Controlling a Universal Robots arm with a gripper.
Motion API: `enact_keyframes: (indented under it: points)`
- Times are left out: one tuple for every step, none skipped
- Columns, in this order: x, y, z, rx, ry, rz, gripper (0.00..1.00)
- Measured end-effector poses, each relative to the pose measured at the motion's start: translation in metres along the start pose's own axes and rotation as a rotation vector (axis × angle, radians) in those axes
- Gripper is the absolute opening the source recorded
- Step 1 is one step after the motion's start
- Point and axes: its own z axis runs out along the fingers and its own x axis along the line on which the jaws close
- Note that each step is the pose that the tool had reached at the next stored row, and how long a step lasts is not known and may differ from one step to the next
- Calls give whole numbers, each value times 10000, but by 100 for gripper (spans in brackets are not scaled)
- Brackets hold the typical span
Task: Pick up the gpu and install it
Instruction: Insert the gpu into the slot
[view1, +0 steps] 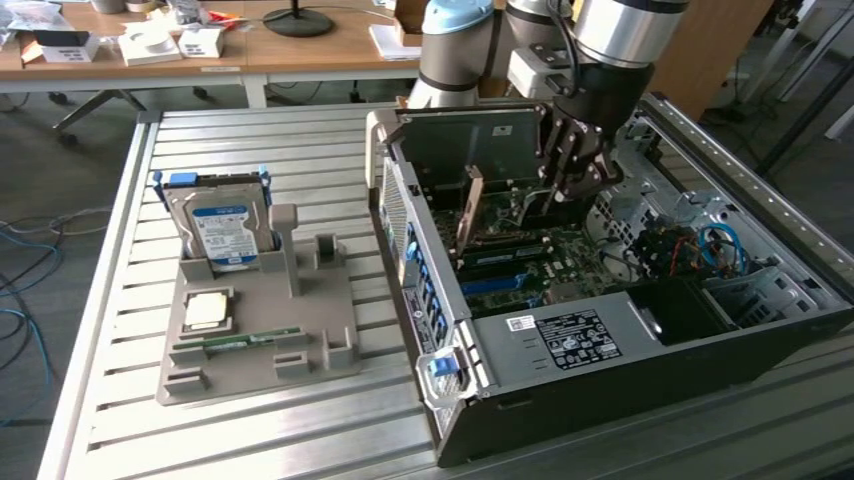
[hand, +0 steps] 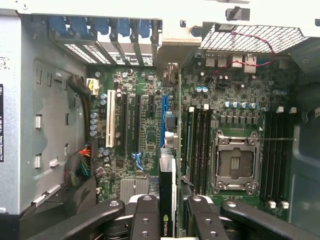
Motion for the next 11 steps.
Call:
enact_keyframes:
  points:
    - [0, 0, 5, 0, 0, 0, 26]
    - [0, 0, 10, -1, 2, 0, 26]
    - [0, 0, 18, -1, 4, -2, 26]
    - [1, 1, 32, -1, 3, -2, 26]
    - [1, 3, 50, -1, 3, 0, 26]
    - [1, 3, 68, -1, 4, 0, 26]
    - [1, 4, 85, -1, 3, 1, 26]
    - [1, 3, 102, -2, 4, 0, 26]
    - [1, 3, 119, -1, 3, 0, 26]
    - [1, 4, 135, -1, 4, 1, 26]
    - [1, 4, 149, -2, 5, 1, 26]
